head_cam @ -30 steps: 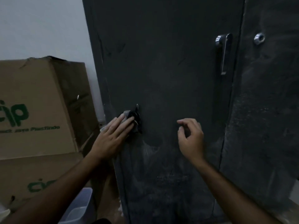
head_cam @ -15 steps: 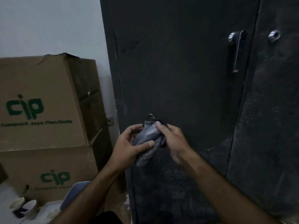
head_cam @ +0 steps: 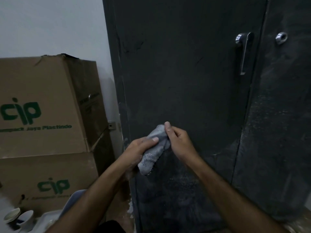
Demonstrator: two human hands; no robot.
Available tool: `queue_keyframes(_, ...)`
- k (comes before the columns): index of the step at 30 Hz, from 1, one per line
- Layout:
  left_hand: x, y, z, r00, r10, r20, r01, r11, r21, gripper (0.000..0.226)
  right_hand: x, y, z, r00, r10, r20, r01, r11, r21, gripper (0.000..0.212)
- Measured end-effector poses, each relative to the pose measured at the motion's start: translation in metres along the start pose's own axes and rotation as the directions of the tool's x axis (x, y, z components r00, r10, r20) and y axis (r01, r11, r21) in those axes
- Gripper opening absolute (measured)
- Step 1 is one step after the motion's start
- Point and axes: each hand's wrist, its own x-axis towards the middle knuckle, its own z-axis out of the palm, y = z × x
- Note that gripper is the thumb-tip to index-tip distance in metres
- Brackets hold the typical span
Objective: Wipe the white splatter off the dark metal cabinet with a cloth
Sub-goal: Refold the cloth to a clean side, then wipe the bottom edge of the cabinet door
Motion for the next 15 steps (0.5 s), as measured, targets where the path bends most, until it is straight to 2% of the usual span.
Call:
queue_keyframes(2, -0.001, -0.001, -0.001, 0.988, 0.124, -0.091, -0.110, 0.983, 0.148, 0.030, 0.002, 0.004, -0.014, 0.978, -0.111, -0.175, 0.093, 0.990, -0.108, 0.046)
queue_keyframes(4, -0.003, -0.003, -0.005, 0.917, 0.359, -0.173, -0.270, 0.880, 0.391, 0.027, 0.006, 0.011, -0.035, 0.912, -0.180, -0.369, 0.114, 0.974, -0.195, 0.044)
queue_keyframes(6, -0.002, -0.007, -0.014, 0.776, 0.587, -0.228, -0.375, 0.722, 0.582, 0.045, 0.009, 0.024, -0.061, 0.831, -0.182, -0.525, 0.078, 0.974, -0.214, 0.036)
queue_keyframes(8, 0.006, -0.005, -0.026, 0.622, 0.750, -0.225, -0.379, 0.540, 0.752, 0.066, 0.011, 0.040, -0.090, 0.732, -0.164, -0.661, 0.016, 0.974, -0.224, 0.021)
queue_keyframes(10, 0.021, 0.004, -0.042, 0.479, 0.866, -0.145, -0.326, 0.329, 0.886, 0.067, 0.010, 0.057, -0.117, 0.633, -0.168, -0.756, -0.043, 0.967, -0.250, 0.016)
queue_keyframes(12, 0.041, 0.019, -0.052, 0.349, 0.937, 0.013, -0.255, 0.082, 0.963, 0.057, 0.005, 0.072, -0.138, 0.561, -0.158, -0.812, -0.109, 0.959, -0.261, 0.027)
queue_keyframes(13, 0.053, 0.026, -0.056, 0.306, 0.948, 0.084, -0.218, -0.016, 0.976, 0.052, 0.002, 0.079, -0.146, 0.539, -0.156, -0.828, -0.139, 0.953, -0.269, 0.033)
queue_keyframes(15, 0.075, 0.030, -0.059, 0.289, 0.937, 0.196, -0.150, -0.158, 0.976, 0.048, -0.006, 0.090, -0.153, 0.540, -0.198, -0.818, -0.152, 0.933, -0.326, 0.041)
